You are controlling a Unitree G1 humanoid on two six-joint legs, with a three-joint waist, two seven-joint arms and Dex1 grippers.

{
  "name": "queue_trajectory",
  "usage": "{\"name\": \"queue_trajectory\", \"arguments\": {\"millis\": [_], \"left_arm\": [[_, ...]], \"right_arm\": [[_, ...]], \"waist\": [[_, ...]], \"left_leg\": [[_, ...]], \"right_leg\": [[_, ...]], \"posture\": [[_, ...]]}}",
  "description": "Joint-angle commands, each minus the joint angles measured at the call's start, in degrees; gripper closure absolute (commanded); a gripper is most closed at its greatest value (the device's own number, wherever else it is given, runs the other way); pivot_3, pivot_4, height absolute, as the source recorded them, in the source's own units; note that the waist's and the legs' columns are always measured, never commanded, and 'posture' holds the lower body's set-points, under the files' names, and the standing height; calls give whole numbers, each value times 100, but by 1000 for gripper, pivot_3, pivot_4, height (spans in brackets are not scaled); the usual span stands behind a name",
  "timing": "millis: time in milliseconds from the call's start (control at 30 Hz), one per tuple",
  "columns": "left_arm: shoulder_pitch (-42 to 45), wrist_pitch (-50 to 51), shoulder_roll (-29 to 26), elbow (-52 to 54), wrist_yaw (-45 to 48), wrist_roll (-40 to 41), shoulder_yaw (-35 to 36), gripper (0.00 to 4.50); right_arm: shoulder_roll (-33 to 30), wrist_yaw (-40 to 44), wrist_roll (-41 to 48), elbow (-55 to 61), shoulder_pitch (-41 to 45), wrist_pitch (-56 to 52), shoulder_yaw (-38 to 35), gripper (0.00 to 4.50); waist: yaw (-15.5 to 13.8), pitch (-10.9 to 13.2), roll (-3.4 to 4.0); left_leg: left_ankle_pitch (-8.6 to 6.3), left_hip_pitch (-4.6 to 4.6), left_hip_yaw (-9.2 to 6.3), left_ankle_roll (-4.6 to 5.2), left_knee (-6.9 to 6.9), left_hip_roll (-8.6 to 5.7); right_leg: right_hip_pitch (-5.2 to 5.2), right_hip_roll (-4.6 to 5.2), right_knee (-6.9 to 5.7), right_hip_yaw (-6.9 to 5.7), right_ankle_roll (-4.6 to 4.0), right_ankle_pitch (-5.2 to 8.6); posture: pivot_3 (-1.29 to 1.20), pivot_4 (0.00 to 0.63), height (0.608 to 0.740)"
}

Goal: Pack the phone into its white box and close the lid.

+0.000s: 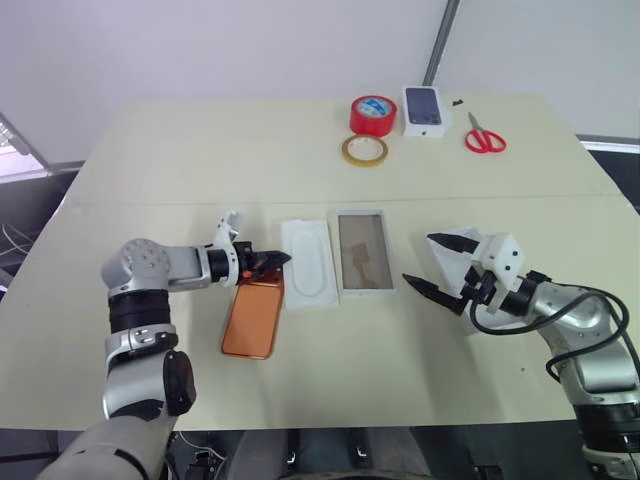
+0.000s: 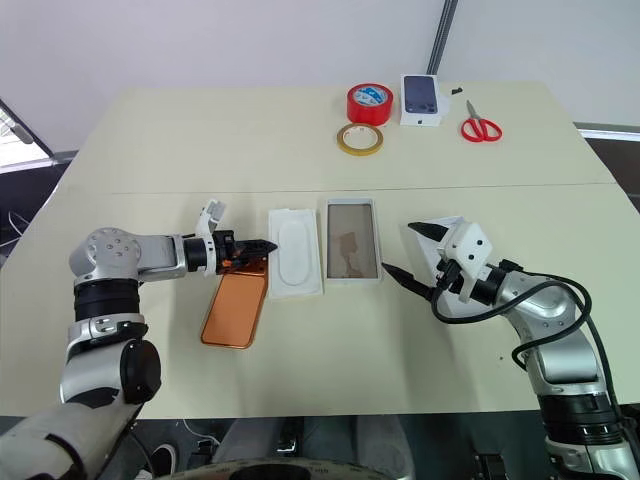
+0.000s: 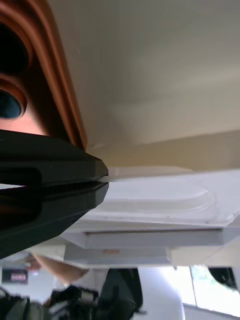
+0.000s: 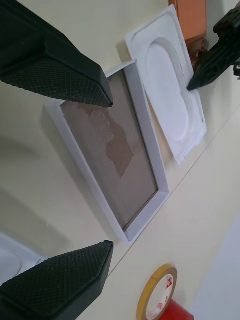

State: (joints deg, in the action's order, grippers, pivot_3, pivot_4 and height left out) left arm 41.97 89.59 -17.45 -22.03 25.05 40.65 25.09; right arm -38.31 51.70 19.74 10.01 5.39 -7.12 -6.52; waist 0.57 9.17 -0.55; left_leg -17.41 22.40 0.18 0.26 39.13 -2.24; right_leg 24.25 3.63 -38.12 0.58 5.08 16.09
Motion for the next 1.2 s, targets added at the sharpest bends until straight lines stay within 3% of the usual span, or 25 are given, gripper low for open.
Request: {"name": "queue_trajectory", "arguments": {"millis": [33,233,433,533,733,800,967,1133,1200], "left_arm": [[394,27,33,-214,-171,112,602,4473],[767,-53,-60,-341,-294,146,1037,4473],[803,-142,-239,-283,-106,47,603,4473],[872,-247,-138,-170,-219,76,646,4500],[815,-2,-18,232,-247,284,814,4500],[796,51,24,297,-280,306,876,4500],[861,271,328,346,-356,470,1113,4500],[738,291,520,453,-371,609,812,4500],[686,291,556,509,-313,652,630,4500]], "right_arm": [[-14,277,219,430,34,-112,229,0],[-168,704,-243,97,393,30,850,0],[58,973,-540,-432,1170,-11,1472,0],[35,1107,-1192,-1111,1549,105,2027,771],[26,1507,-1083,-1142,1660,138,2127,3738],[40,1573,-995,-1013,1603,183,2052,4441],[1,1643,-778,-463,1345,72,1937,4441],[-3,1545,-798,-24,1024,-49,1995,4441],[2,1639,-492,159,953,-421,1955,3876]], "waist": [[-1,1,-2],[14,2,-4],[10,3,-4],[6,3,-5],[7,3,-7],[18,4,-7],[6,4,-8],[2,4,-8],[6,4,-8]], "left_leg": [[0,0,0,0,0,0],[1,0,0,-2,0,-2],[4,0,-1,-8,0,-2],[4,1,-2,-9,0,-3],[5,10,-5,-9,1,-5],[6,9,-6,-12,1,-5],[7,9,-7,-13,1,-5],[7,9,-7,-14,1,-5],[7,9,-7,-14,1,-6]], "right_leg": [[0,0,0,0,0,0],[1,0,0,0,2,-1],[5,0,-2,0,2,-1],[5,0,-2,0,2,-1],[12,1,-2,-1,3,-2],[13,1,-3,-1,3,-2],[12,1,-4,-1,4,-2],[12,1,-4,-1,5,-3],[12,1,-3,-1,5,-3]], "posture": [[0,150,740],[0,150,740],[0,150,740],[0,150,740],[0,150,740],[0,150,740],[0,150,740],[0,150,740],[0,150,740]]}}
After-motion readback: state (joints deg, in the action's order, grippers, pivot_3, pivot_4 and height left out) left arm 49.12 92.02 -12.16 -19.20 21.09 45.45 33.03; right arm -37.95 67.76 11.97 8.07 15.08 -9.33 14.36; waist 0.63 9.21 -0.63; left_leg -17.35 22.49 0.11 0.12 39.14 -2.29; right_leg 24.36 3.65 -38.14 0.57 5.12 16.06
